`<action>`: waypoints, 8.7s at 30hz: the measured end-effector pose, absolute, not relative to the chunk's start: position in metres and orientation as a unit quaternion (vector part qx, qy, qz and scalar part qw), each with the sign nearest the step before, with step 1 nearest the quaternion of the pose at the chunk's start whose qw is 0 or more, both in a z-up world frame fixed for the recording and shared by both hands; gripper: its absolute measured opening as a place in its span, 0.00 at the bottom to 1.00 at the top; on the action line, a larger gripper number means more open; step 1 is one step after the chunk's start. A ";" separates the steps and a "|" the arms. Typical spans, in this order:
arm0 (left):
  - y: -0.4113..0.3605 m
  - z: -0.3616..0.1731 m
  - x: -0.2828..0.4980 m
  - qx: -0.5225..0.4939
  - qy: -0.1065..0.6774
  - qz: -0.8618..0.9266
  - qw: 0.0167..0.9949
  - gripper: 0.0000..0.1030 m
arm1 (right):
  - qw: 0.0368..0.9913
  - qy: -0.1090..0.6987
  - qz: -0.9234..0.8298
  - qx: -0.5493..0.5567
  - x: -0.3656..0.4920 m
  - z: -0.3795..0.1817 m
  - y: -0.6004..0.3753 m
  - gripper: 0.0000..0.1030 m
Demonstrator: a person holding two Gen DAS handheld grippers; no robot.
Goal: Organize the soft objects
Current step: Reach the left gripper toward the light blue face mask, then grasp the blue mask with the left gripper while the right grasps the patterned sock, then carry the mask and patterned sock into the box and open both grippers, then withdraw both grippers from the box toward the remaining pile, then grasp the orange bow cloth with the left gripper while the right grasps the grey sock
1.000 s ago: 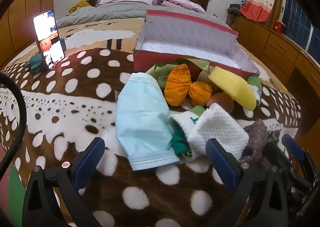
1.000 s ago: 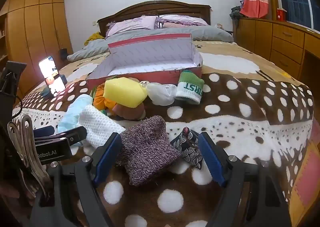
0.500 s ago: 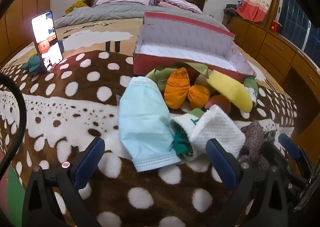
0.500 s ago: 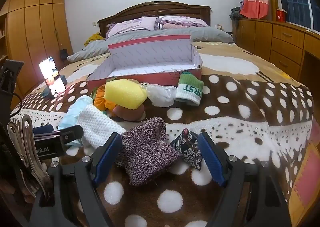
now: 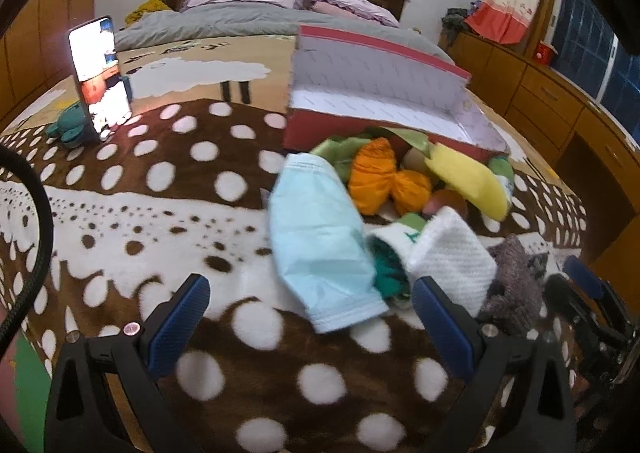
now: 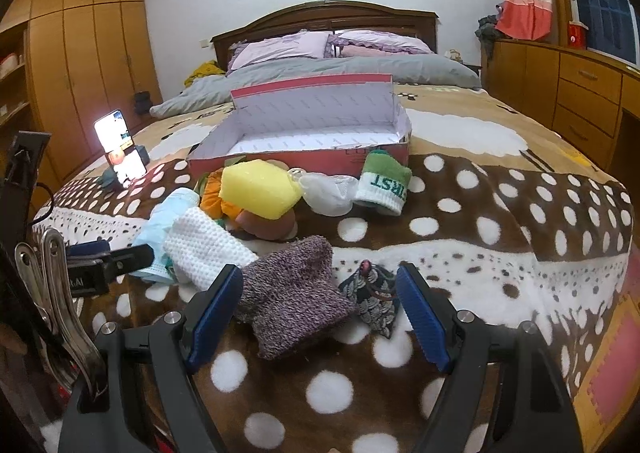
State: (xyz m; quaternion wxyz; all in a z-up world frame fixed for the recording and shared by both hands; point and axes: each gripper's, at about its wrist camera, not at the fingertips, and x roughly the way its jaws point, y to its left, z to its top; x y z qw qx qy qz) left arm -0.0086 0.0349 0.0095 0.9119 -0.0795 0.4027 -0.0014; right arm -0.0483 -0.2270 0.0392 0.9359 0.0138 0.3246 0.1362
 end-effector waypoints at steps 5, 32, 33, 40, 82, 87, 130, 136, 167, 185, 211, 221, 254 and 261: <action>0.042 0.005 0.001 -0.105 0.405 0.003 0.908 1.00 | 0.939 0.318 0.132 0.003 -0.048 0.039 -0.230 0.79; 0.029 -0.030 0.033 -0.077 0.459 0.020 0.885 0.96 | 0.925 0.354 0.132 0.034 -0.033 0.018 -0.259 0.74; 0.028 -0.027 0.031 -0.078 0.451 0.016 0.889 0.89 | 0.924 0.356 0.133 0.036 -0.033 0.018 -0.259 0.73; 0.022 -0.021 0.032 -0.084 0.433 -0.018 0.897 0.54 | 0.924 0.355 0.136 0.029 -0.030 0.018 -0.260 0.65; 0.022 0.053 -0.002 -0.063 0.343 -0.060 0.935 0.30 | 0.936 0.326 0.132 0.020 -0.021 0.046 -0.263 0.35; 0.016 0.064 0.008 -0.059 0.335 -0.070 0.938 0.30 | 0.940 0.302 0.155 0.016 -0.016 0.067 -0.256 0.35; -0.024 0.027 0.200 -0.033 0.411 -0.063 0.909 0.31 | 0.926 0.344 0.153 -0.012 0.153 0.055 -0.223 0.35; -0.022 0.009 0.208 -0.037 0.429 -0.060 0.901 0.31 | 0.927 0.348 0.143 -0.018 0.161 0.043 -0.223 0.35; -0.023 0.020 0.199 -0.030 0.425 -0.047 0.904 0.57 | 0.936 0.318 0.147 -0.027 0.157 0.038 -0.215 0.55; -0.021 0.064 0.149 -0.029 0.389 -0.054 0.919 0.60 | 0.949 0.284 0.138 0.002 0.117 0.073 -0.228 0.56; -0.007 0.043 0.074 -0.059 0.424 -0.075 0.901 0.60 | 0.930 0.323 0.175 0.004 0.039 0.076 -0.224 0.56; -0.013 0.028 0.076 -0.072 0.442 -0.089 0.890 0.60 | 0.898 0.383 0.214 0.024 0.005 0.053 -0.231 0.56; -0.018 -0.004 0.102 -0.102 0.450 -0.067 0.884 0.50 | 0.842 0.474 0.257 -0.009 -0.007 0.001 -0.205 0.63; -0.016 0.003 0.092 -0.108 0.442 -0.084 0.887 0.41 | 0.843 0.473 0.256 0.003 -0.003 0.000 -0.207 0.62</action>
